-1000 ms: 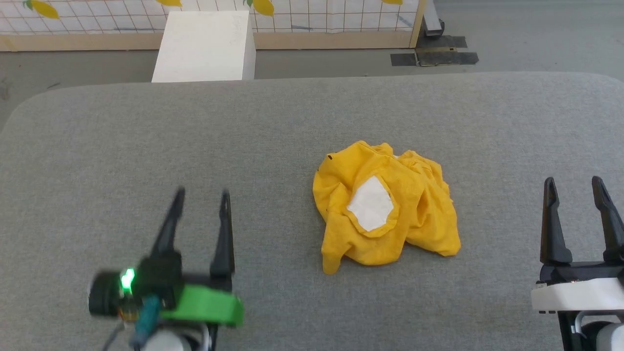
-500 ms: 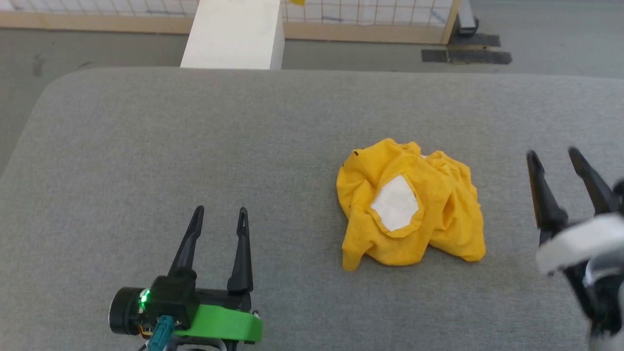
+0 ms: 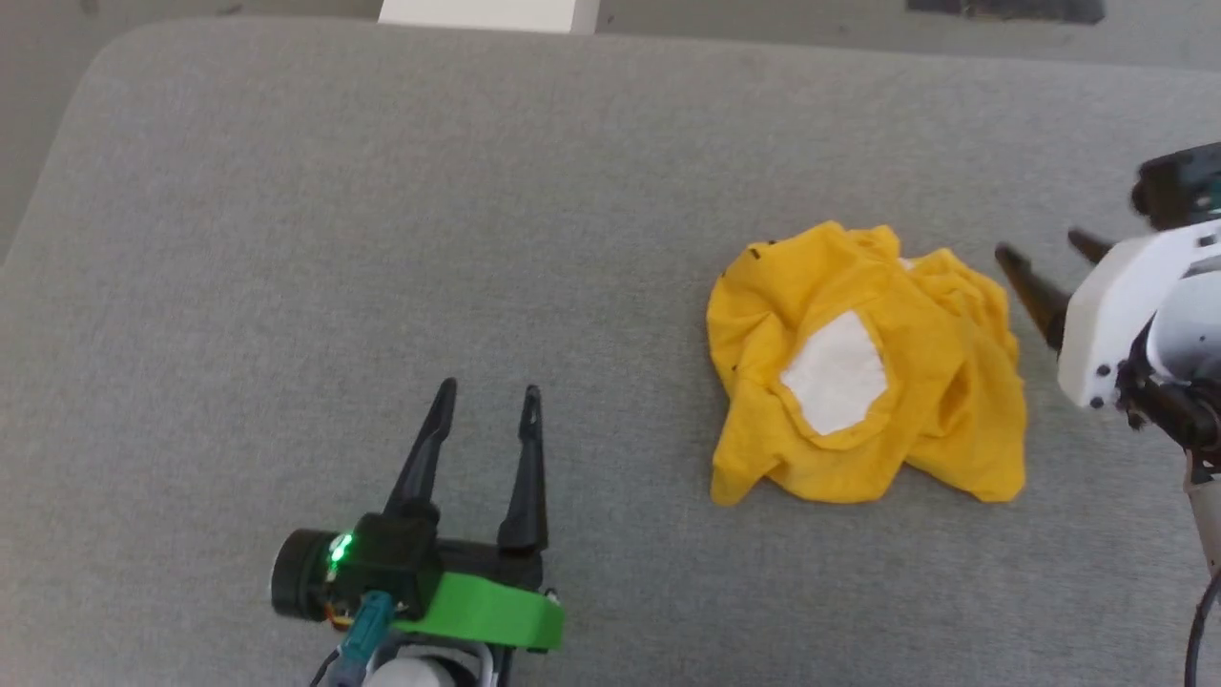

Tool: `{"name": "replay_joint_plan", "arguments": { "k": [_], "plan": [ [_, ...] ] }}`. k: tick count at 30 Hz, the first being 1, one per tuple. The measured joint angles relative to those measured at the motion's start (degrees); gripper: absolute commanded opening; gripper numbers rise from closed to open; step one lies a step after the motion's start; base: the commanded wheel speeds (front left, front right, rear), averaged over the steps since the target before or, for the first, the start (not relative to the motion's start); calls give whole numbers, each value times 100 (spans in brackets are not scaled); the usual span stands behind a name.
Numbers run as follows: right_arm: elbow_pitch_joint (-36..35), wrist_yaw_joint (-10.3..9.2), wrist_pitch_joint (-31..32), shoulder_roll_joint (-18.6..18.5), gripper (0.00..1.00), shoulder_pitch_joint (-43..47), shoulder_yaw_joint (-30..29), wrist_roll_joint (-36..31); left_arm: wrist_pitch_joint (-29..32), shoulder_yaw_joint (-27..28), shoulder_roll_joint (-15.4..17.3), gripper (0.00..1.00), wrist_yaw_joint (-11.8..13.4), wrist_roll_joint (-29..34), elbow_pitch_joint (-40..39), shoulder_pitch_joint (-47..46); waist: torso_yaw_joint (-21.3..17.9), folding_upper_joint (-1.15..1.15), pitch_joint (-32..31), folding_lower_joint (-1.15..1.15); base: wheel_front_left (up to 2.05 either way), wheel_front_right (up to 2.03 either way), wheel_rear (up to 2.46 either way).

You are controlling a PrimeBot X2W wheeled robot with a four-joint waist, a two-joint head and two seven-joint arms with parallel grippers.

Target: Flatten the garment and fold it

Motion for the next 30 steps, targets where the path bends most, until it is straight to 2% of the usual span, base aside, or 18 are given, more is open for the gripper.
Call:
{"name": "replay_joint_plan", "arguments": {
  "k": [3,8,9,10,11,15,20,25,30],
  "plan": [
    [339,0,383,-113,100,-60,167,14,0,0,-98,100,-75,34,49,-90,120,0,167,0,0,0,0],
    [757,0,642,-212,100,-124,277,13,0,-8,-210,100,-175,81,143,-181,341,0,424,0,0,0,0],
    [788,-1,659,-236,82,-137,332,14,0,-8,-226,100,-191,81,163,-192,389,0,465,0,0,0,0],
    [800,-1,700,-280,38,-168,366,23,0,-5,-245,100,-196,81,174,-199,426,0,494,0,0,0,0],
    [808,0,743,-335,0,-218,405,57,0,1,-269,100,-198,84,189,-206,470,0,529,0,0,0,0],
    [788,0,649,-404,0,-344,575,169,0,62,-314,100,-208,122,267,-220,580,0,567,0,0,0,0],
    [808,0,65,-452,0,-412,517,223,0,207,-324,100,-269,197,358,-211,571,0,411,0,0,0,0],
    [778,0,-513,-554,0,-687,65,238,0,344,-323,100,-352,214,396,-97,452,0,100,0,0,0,0],
    [622,0,-648,-805,0,-430,-804,253,0,450,-314,100,-401,221,394,37,227,0,-192,0,0,0,0]
  ]
}}
